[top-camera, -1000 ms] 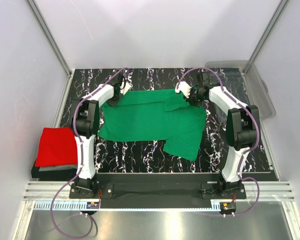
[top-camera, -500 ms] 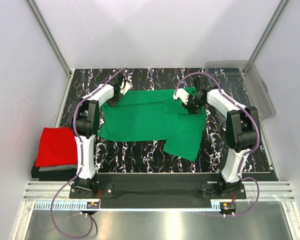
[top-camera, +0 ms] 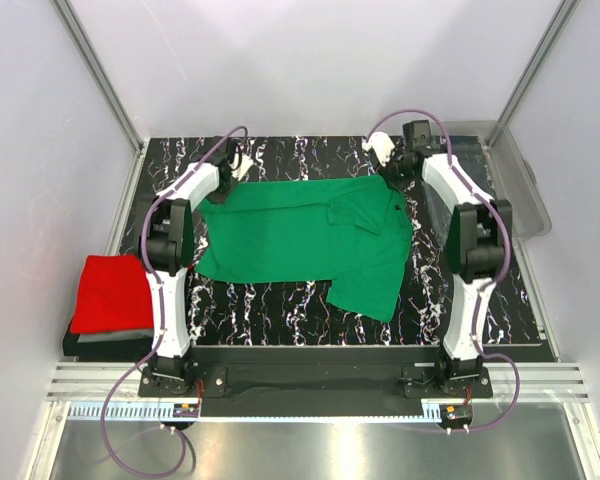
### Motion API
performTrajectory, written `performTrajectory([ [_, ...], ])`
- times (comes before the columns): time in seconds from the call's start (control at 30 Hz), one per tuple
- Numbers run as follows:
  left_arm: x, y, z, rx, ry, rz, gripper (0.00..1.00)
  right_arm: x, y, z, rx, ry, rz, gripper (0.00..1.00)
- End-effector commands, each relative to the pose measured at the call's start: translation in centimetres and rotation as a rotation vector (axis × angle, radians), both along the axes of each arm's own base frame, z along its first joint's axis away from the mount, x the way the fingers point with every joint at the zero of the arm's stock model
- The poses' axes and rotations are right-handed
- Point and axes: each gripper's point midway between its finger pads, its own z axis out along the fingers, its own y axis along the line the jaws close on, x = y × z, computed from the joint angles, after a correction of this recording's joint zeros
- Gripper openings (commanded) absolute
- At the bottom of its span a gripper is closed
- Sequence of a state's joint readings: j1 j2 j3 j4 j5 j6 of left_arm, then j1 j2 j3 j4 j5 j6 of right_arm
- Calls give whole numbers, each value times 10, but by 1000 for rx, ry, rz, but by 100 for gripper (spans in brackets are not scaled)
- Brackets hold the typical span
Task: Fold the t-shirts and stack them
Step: Fold the tshirt
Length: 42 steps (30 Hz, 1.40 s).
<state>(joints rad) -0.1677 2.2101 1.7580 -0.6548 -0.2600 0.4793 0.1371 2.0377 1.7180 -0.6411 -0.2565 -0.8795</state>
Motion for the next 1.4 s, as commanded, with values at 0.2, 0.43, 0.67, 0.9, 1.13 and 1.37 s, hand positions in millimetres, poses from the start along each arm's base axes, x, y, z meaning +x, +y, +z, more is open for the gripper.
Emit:
performTrajectory([
  [0.2,20,22,2,42,-33,19,0,51,16,-52,142,89,-226,30],
  [0.43,28,23,-21,64,3,2,0,68,-1,-89,67,104,-315,30],
  [0.67,48,16,-36,66,-2,-14,0,94,-14,-110,14,68,-393,31],
  [0.9,65,18,-13,87,-82,30,0,118,-12,-99,11,-1,-383,31],
  [1.13,28,14,108,-27,-257,17,38,100,-6,21,101,-124,-282,35],
  [1.37,-97,9,66,-33,0,-257,46,24,11,51,139,-109,-70,37],
])
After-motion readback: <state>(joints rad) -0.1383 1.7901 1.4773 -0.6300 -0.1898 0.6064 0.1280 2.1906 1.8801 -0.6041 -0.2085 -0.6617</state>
